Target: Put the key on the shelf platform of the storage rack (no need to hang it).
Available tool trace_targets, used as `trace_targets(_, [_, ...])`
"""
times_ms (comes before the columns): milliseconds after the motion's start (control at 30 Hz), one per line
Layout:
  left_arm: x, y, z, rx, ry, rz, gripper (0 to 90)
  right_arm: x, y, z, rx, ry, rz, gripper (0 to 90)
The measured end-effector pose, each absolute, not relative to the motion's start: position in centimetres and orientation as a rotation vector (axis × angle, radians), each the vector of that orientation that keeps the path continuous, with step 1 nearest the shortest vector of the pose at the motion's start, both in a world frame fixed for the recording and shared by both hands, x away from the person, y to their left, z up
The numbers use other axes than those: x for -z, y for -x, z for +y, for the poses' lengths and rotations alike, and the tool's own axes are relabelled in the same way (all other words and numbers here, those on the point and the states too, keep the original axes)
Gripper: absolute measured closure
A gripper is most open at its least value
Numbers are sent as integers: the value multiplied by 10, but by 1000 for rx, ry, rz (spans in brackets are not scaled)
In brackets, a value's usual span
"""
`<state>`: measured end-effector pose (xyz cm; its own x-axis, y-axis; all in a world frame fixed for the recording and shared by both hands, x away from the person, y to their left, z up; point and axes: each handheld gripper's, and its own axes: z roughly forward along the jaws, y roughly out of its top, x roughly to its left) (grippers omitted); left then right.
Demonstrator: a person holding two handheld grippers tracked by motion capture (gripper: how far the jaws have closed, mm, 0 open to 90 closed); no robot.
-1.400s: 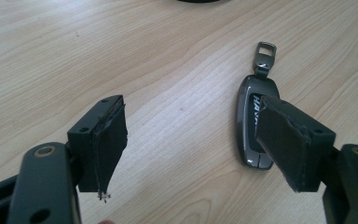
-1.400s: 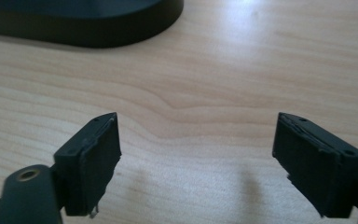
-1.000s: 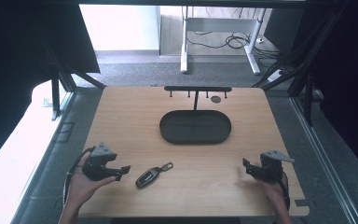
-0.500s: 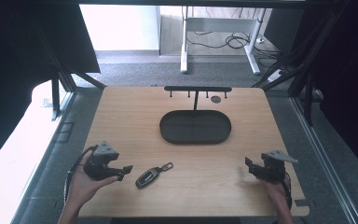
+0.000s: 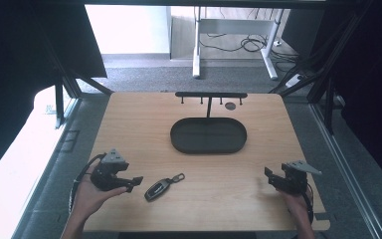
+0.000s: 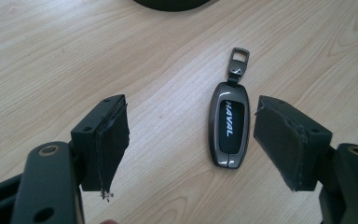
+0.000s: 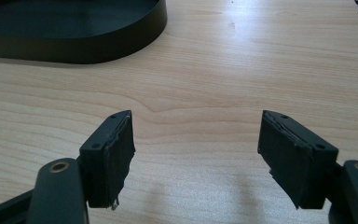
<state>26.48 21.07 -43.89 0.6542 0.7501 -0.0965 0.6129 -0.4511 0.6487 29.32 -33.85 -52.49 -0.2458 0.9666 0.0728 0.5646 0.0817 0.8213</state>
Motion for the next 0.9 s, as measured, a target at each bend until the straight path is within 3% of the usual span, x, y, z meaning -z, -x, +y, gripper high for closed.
trace_targets(500, [433,-271,189,-230,-2265,1019,270,525,-293,-336,-1038,-1503,1878,277])
trace_targets(900, [450,-284,165,-142,-2341,1012,270,527,-293,-333,-1025,-1498,1899,278])
